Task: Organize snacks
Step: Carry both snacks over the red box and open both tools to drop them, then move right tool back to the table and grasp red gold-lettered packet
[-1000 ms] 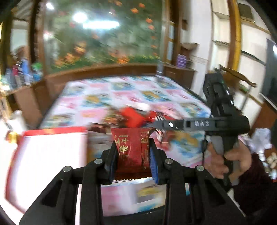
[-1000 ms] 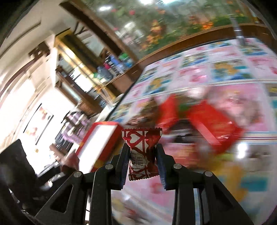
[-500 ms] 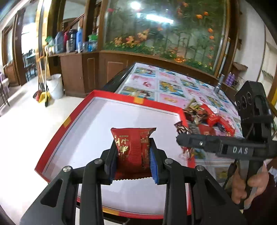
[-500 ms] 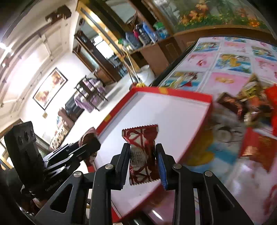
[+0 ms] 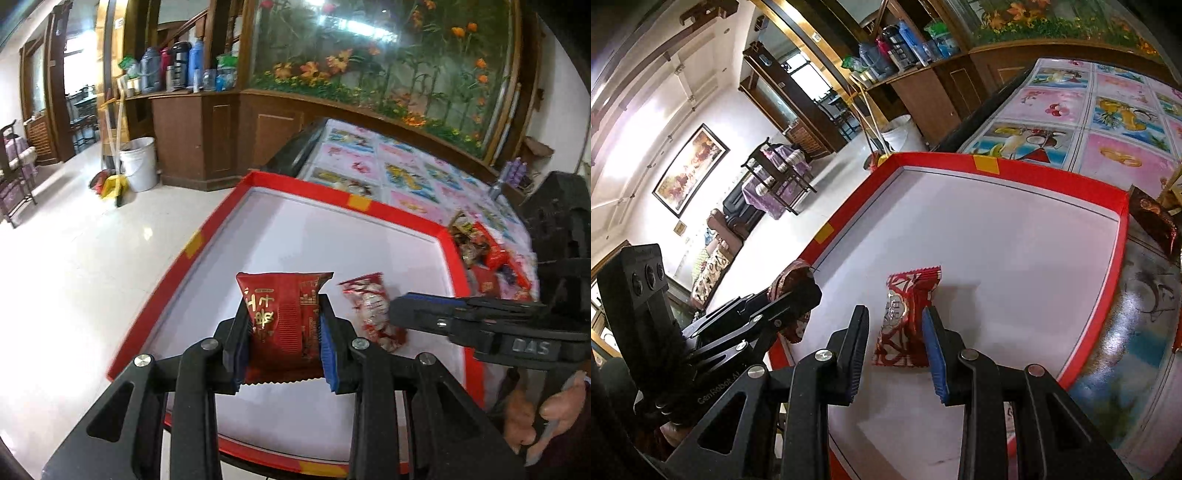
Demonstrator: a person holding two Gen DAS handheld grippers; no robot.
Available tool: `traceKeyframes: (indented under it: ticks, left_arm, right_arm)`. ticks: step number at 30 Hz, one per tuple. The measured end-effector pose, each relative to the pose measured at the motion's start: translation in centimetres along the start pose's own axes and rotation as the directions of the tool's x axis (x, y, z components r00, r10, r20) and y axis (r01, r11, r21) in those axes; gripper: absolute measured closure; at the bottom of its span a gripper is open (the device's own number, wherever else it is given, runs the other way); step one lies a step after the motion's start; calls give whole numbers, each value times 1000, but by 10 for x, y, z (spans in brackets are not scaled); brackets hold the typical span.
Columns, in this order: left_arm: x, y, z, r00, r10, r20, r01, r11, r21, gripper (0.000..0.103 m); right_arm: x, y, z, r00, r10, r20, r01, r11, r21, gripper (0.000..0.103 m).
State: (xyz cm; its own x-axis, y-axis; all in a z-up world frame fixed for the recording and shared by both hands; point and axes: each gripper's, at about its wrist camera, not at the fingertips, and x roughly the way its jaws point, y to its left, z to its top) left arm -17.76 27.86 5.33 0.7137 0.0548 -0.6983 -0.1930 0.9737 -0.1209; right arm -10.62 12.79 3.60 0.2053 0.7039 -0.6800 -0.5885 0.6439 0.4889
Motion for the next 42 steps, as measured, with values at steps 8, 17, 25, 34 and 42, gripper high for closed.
traceKeyframes:
  ticks: [8, 17, 25, 34, 42]
  left_arm:
    - [-15, -14, 0, 991, 116, 70, -119, 992, 49, 34]
    - [-39, -83, -4, 982, -138, 127, 117, 980, 159, 24]
    - [-40, -130, -8, 982, -180, 59, 161, 957, 240, 24]
    - [-48, -140, -6, 986, -152, 62, 131, 956, 262, 24]
    - [-54, -164, 0, 985, -154, 75, 121, 935, 333, 24]
  right_arm:
    - [-57, -8, -4, 986, -112, 121, 117, 993, -34, 46]
    - [-195, -120, -58, 891, -390, 231, 361, 919, 158, 31]
    - [-217, -185, -80, 883, -456, 114, 424, 877, 225, 30]
    - [-170, -188, -63, 870, -491, 42, 475, 858, 195, 30]
    - [-162, -204, -53, 854, -520, 15, 505, 836, 217, 32]
